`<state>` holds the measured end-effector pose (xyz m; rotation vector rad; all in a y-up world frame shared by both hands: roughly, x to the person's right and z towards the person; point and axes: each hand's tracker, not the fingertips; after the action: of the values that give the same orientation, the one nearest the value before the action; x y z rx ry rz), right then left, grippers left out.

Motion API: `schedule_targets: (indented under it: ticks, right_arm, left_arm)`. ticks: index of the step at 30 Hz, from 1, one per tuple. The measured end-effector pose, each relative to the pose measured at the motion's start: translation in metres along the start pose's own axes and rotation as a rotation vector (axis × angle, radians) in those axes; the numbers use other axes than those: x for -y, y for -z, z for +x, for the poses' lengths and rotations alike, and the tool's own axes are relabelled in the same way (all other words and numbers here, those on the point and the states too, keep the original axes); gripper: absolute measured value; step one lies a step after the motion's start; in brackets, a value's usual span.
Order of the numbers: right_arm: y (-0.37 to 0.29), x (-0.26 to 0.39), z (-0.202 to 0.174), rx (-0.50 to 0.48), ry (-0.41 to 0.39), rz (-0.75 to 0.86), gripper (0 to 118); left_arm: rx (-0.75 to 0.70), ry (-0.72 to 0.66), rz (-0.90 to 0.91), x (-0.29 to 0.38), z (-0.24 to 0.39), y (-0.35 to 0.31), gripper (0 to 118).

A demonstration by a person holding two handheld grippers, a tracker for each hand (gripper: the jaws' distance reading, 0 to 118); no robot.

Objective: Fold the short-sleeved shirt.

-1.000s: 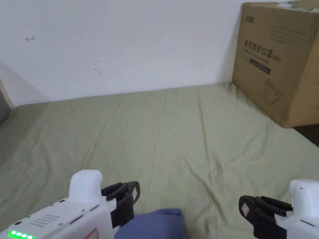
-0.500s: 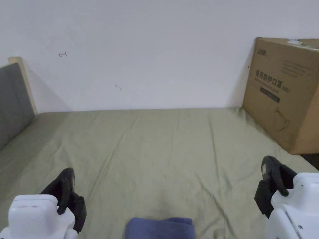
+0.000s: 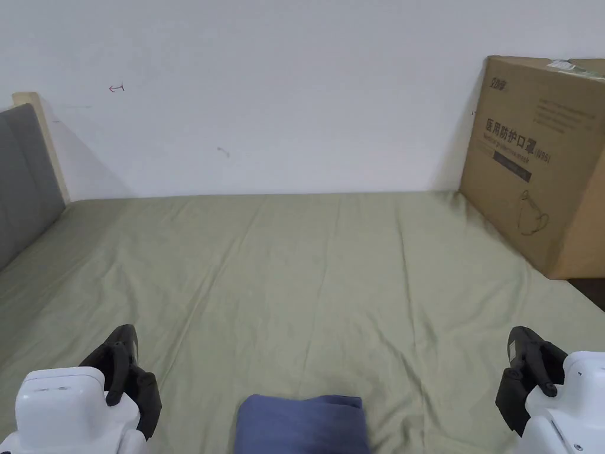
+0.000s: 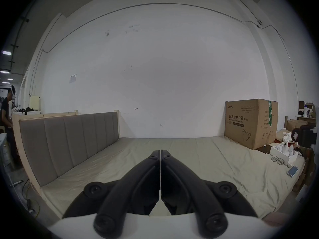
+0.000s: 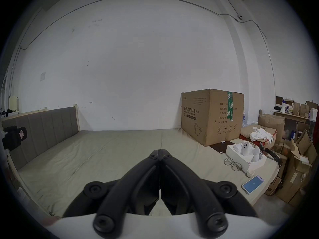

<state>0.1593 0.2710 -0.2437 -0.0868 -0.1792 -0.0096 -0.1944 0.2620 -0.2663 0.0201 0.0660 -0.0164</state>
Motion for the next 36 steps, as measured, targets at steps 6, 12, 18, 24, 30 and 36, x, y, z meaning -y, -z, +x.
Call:
schedule_targets:
  ticks: [6,12,18,24,30,36]
  right_arm:
    - [0.08,0.009,-0.03,-0.464,-0.116,-0.472,0]
    - [0.183,0.112,-0.056,-0.606,0.131,-1.008,0]
    - [0.229,0.18,-0.05,-0.575,0.352,-1.213,0]
    - [0.225,0.174,-0.047,-0.616,0.303,-1.189,0]
    - [0.223,0.175,-0.049,-0.59,0.334,-1.193,0]
    - [0.216,0.177,-0.051,-0.593,0.29,-1.156,0]
  left_arm:
    - [0.101,0.011,-0.077,-0.005,-0.016,0.01,0]
    - [0.192,-0.082,-0.327,0.011,-0.011,0.008,0]
    - [0.343,-0.364,-0.583,0.043,-0.032,0.046,0]
    - [0.602,-0.892,-0.913,0.151,-0.092,0.158,32]
    - [0.807,-1.063,-1.153,0.225,-0.051,0.203,117]
    - [0.957,-1.358,-1.228,0.272,0.0,0.225,117]
